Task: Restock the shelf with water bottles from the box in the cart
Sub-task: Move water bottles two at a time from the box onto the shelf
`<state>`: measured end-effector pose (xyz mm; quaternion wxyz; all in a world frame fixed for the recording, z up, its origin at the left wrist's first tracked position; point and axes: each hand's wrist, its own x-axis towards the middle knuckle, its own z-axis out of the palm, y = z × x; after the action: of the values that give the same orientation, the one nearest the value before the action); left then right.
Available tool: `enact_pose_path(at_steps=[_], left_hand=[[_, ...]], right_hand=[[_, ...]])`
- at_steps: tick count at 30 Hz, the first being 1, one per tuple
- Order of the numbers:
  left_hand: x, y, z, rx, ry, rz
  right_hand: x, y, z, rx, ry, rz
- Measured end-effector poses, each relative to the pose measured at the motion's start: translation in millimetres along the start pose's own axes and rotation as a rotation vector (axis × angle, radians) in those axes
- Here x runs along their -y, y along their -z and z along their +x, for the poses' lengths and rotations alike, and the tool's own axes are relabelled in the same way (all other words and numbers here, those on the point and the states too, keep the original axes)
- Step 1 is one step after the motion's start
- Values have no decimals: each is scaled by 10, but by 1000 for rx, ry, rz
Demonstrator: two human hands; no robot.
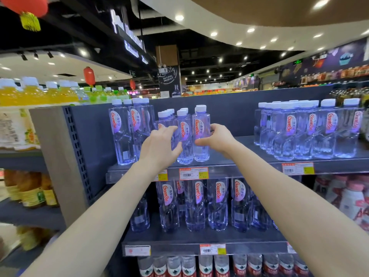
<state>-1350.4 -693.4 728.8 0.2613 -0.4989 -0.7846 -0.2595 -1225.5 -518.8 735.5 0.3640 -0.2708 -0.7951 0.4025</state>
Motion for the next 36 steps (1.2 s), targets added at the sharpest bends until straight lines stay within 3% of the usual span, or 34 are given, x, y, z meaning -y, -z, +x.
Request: enact_pose_path(at_steps=[22, 28, 36], left_hand=[[77, -73, -304, 91, 7, -61], [84, -75, -437, 137, -23, -56], [-384, -63, -723, 234, -97, -38]], right_hand=[[-12, -131, -109, -75, -71, -77], [-47, -96, -299, -99, -134, -341], [-226, 263, -1029, -107, -68, -653]])
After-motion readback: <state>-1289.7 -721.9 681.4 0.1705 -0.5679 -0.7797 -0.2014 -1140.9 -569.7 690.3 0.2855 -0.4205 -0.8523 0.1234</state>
